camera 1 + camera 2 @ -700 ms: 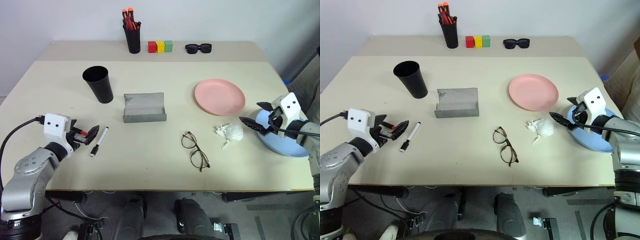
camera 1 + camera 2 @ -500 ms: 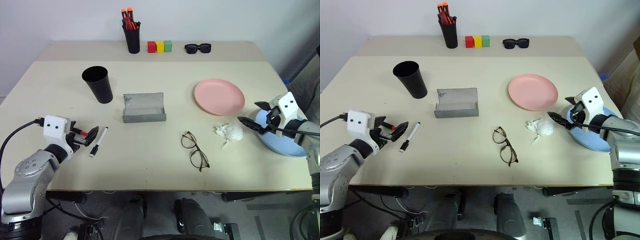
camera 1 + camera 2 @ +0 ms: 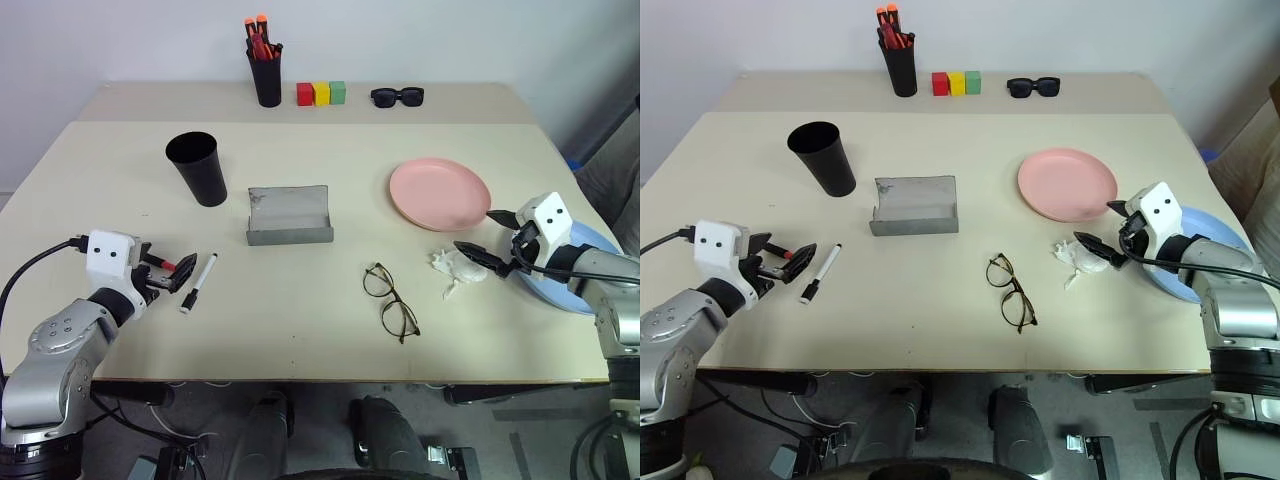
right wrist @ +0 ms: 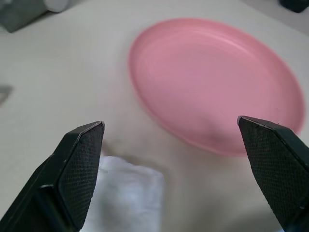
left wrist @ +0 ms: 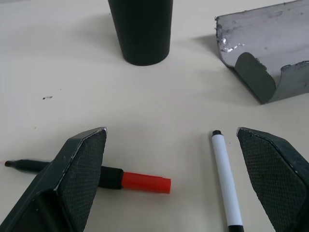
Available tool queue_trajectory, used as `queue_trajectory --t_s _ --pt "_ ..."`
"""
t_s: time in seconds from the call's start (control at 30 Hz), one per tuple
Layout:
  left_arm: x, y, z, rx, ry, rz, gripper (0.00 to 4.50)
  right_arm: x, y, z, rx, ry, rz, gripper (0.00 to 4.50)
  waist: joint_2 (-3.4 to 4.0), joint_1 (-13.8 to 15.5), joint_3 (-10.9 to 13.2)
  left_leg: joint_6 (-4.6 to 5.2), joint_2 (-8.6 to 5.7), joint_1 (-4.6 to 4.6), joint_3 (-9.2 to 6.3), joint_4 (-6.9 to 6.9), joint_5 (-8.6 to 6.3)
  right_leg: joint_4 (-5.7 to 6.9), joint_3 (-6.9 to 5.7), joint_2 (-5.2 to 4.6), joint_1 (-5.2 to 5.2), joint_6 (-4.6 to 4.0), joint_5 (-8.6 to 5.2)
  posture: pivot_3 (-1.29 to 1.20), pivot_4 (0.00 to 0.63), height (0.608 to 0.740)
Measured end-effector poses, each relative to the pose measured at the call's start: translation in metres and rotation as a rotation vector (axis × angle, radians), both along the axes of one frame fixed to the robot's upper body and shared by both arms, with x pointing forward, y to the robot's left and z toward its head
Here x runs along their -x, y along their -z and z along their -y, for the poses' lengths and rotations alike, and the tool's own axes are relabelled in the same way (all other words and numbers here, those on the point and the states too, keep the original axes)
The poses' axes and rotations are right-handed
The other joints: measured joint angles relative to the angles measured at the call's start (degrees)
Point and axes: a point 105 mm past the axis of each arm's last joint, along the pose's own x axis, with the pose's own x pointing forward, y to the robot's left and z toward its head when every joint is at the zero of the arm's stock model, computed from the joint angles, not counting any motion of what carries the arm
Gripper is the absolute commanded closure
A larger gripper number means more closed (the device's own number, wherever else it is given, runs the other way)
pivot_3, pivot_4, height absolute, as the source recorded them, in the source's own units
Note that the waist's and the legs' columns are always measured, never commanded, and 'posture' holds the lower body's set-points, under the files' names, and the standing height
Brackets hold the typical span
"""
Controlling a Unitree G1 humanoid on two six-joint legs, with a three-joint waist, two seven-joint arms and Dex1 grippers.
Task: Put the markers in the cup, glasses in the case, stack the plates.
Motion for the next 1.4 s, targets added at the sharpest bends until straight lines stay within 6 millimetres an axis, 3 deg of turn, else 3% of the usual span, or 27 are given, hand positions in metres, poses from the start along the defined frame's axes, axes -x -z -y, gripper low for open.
queue_trajectory --t_s 0.23,0.4,0.6,0.93,1.33,1.4 --pt "-0.002 -0.003 0.000 -0.009 0.000 -0.009 0.07 0.005 -0.002 -0.019 -0.047 -0.055 0.007 0.00 0.00 0.0 0.0 0.00 0.01 0.00 -0.01 0.00 0.00 0.01 0.00 0.00 0.00 0.00 0.00 0.00 0.150 0.740" --pt "0.002 -0.007 0.019 -0.006 0.077 -0.035 0.07 0.018 -0.011 -0.068 -0.067 -0.238 0.013 0.00 0.00 -0.1 0.0 0.00 0.05 0.00 -0.02 0.00 0.00 0.00 0.00 0.01 -0.01 0.01 0.00 0.00 0.150 0.740" --pt "0.012 0.003 0.025 -0.056 0.087 -0.138 0.07 0.028 0.005 -0.111 -0.100 -0.376 -0.042 0.00 -0.03 -0.1 0.0 -0.01 0.05 0.00 -0.03 0.00 0.00 0.00 0.00 0.00 -0.01 0.00 0.00 0.00 0.150 0.740" --pt "0.025 0.022 0.019 -0.047 0.013 -0.377 0.07 0.034 0.013 -0.128 -0.128 -0.441 -0.075 0.00 -0.04 0.0 0.0 -0.01 0.06 -0.01 -0.08 0.00 -0.01 0.00 -0.03 0.01 -0.02 0.00 0.00 0.00 0.150 0.740" --pt "0.011 0.022 0.037 0.031 -0.002 -0.530 0.07 0.063 0.014 -0.165 -0.162 -0.628 -0.101 0.00 -0.09 0.0 0.0 -0.01 -0.03 0.00 -0.10 0.01 0.00 0.02 -0.08 0.05 0.00 0.08 0.04 0.00 0.150 0.740" --pt "0.009 0.022 0.039 0.028 -0.002 -0.554 0.58 0.067 0.011 -0.169 -0.160 -0.654 -0.089 0.00 -0.10 0.0 0.0 -0.01 -0.04 0.04 -0.10 0.02 0.00 0.03 -0.08 0.05 0.03 0.08 0.04 0.00 0.150 0.740"
